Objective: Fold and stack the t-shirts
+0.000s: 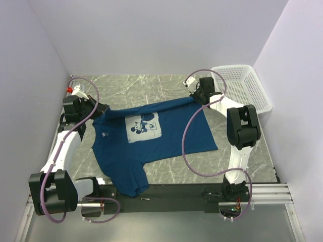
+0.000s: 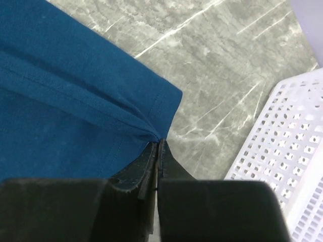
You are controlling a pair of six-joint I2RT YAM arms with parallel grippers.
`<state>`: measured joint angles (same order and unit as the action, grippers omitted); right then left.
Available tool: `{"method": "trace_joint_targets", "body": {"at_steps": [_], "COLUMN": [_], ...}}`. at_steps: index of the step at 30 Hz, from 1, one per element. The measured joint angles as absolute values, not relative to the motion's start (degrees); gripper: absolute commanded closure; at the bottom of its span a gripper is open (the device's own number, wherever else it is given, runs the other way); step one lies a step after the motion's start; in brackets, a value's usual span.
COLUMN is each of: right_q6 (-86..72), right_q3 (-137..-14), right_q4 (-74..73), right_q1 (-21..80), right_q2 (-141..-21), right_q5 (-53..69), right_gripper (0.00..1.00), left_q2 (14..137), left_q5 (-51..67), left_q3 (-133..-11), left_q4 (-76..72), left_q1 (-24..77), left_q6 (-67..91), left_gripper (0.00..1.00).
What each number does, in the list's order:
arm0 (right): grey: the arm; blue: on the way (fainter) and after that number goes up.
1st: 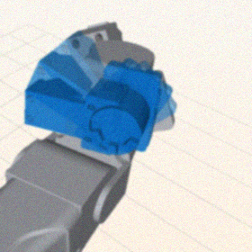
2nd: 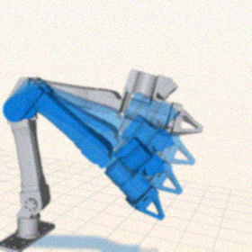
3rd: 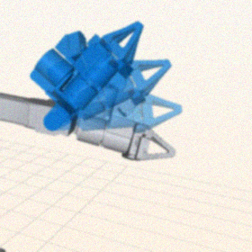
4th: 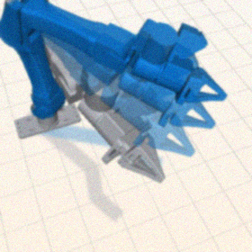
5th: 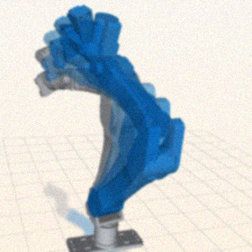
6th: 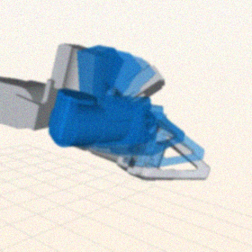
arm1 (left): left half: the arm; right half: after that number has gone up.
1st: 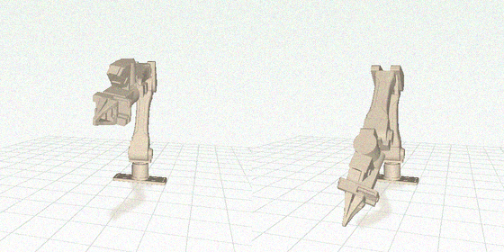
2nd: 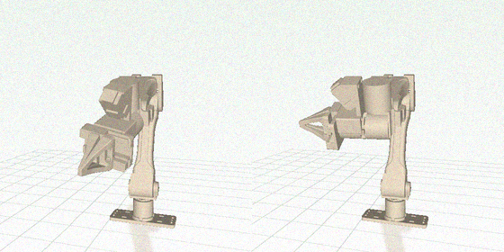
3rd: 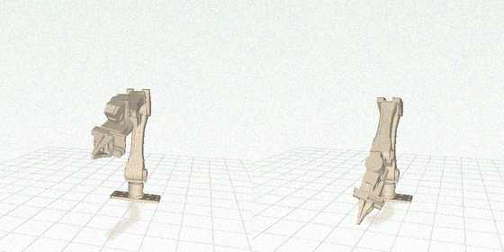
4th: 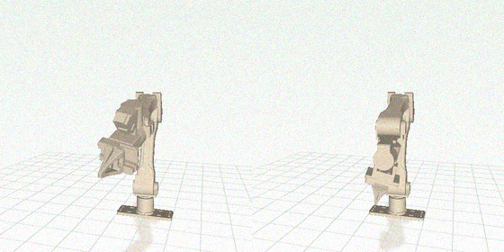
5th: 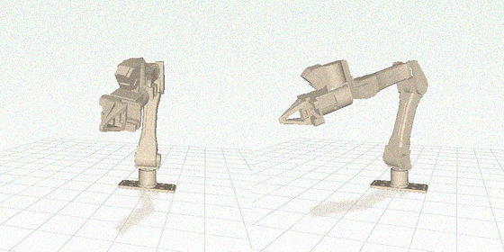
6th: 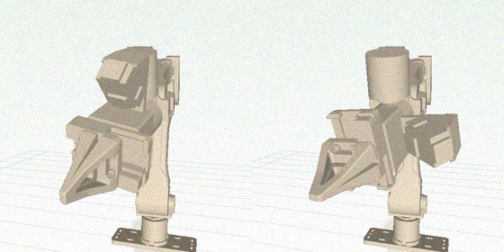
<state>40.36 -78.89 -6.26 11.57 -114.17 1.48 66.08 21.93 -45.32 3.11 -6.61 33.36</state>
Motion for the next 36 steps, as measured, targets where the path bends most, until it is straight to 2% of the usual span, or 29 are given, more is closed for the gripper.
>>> {"method": "trace_joint_targets", "body": {"at_steps": [1, 2, 3, 5, 8, 11, 21, 30, 31, 32, 33, 34, 36], "right_q6": [40.4, 40.5, 40.4, 41.1, 41.6, 41.6, 36.7, 32.9, 32.6, 32.4, 32.2, 31.8, 31.1], "right_q3": [-78.6, -78.2, -77.7, -76.3, -73.6, -70.4, -65.4, -61.6, -61.5, -61.5, -61.5, -61.5, -61.5], "right_q4": [-6.0, -6.0, -5.9, -5.9, -6.2, -7.1, -10.9, -15.6, -16.1, -16.7, -17.1, -17.6, -18.5], "right_q1": [11.6, 11.6, 11.6, 11.5, 11.3, 10.9, 10.5, 10.5, 10.5, 10.5, 10.5, 10.5, 10.5], "right_q2": [-113.9, -113.6, -113.3, -112.5, -110.4, -105.9, -88.4, -83.6, -83.3, -82.9, -82.4, -81.7, -79.8], "right_q5": [1.5, 1.5, 1.5, 1.5, 1.8, 2.9, 12.7, 18.0, 18.4, 18.7, 19.1, 19.5, 20.1], "right_gripper": [0.90, 0.72, 0.61, 0.46, 0.36, 0.34, 0.33, 0.32, 0.32, 0.32, 0.32, 0.32, 0.32], "left_q2": [66.0, 65.9, 65.8, 65.6, 65.6, 65.6, 65.6, 65.5, 65.5, 65.5, 65.5, 65.5, 65.4], "left_q5": [21.9, 21.9, 21.9, 21.9, 22.0, 22.2, 22.2, 22.2, 22.2, 22.2, 22.2, 22.2, 22.1], "left_q3": [-45.3, -45.3, -45.3, -45.3, -45.1, -44.5, -42.3, -41.1, -40.8, -40.6, -40.4, -40.3, -40.2], "left_q4": [3.3, 3.5, 3.8, 4.2, 4.6, 5.0, 7.2, 9.9, 10.5, 11.1, 12.2, 13.5, 16.1], "left_q1": [-6.6, -6.6, -6.6, -6.6, -6.6, -6.6, -6.6, -6.6, -6.6, -6.6, -6.6, -6.6, -6.6], "left_q6": [33.5, 33.6, 33.6, 33.7, 33.7, 33.7, 33.7, 33.7, 33.6, 33.6, 33.3, 33.2, 32.9], "left_gripper": [0.99, 1.00, 1.00, 1.00, 1.00, 1.00, 0.99, 0.99, 0.94, 0.78, 0.71, 0.58, 0.43]}}
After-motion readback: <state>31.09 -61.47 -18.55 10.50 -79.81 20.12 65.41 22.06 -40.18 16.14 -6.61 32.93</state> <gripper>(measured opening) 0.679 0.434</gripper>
